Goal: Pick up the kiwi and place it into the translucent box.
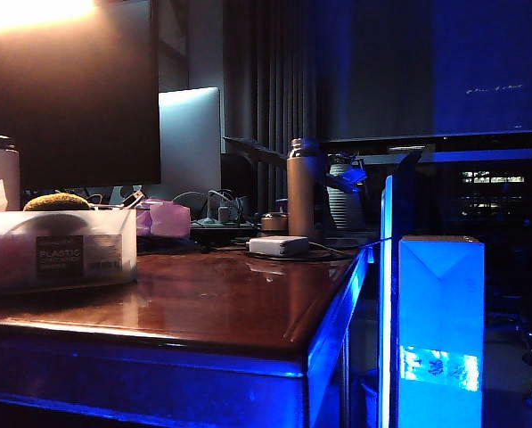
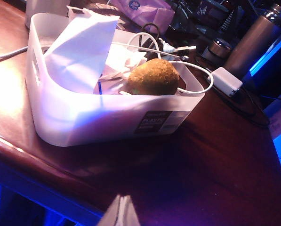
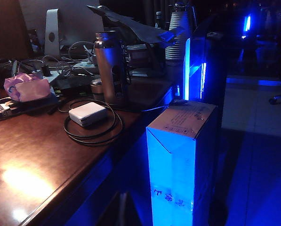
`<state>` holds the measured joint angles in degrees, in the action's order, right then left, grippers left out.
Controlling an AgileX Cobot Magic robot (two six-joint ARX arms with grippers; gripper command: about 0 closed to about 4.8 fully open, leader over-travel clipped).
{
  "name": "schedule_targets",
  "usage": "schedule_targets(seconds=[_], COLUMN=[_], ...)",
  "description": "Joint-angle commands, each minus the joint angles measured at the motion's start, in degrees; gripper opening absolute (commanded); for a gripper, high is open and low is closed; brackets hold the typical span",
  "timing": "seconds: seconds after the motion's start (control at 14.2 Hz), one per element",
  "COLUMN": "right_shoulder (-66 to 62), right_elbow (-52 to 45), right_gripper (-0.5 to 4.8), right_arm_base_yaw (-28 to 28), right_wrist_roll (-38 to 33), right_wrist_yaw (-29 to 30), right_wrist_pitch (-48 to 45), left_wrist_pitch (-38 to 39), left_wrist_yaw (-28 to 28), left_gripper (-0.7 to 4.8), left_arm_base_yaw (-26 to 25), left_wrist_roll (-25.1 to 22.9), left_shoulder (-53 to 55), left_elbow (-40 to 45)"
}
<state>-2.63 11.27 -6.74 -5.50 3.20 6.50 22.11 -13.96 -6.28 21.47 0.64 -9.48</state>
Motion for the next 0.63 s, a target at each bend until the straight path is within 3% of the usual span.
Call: schedule_targets(seconds=[0.07, 0.63], right_shoulder=[0.04, 0.07], right_elbow=[0.39, 0.39], right_gripper=[-0.05, -0.05], right_arm_base_yaw=[0.00, -0.81], right_wrist_roll=[0.13, 0.13], right_wrist_yaw=[-0.09, 0.13], right_wrist_pitch=[-0.70, -0.28], left_wrist_pitch=[-0.35, -0.35], left_wrist_yaw=[-0.24, -0.22], left_gripper=[-0.02, -0.02], left_arm_base_yaw=[0.02, 0.02], left_wrist_roll=[-0.04, -0.04], left_shoulder=[0.00, 0.00], left_elbow=[-0.22, -0.22])
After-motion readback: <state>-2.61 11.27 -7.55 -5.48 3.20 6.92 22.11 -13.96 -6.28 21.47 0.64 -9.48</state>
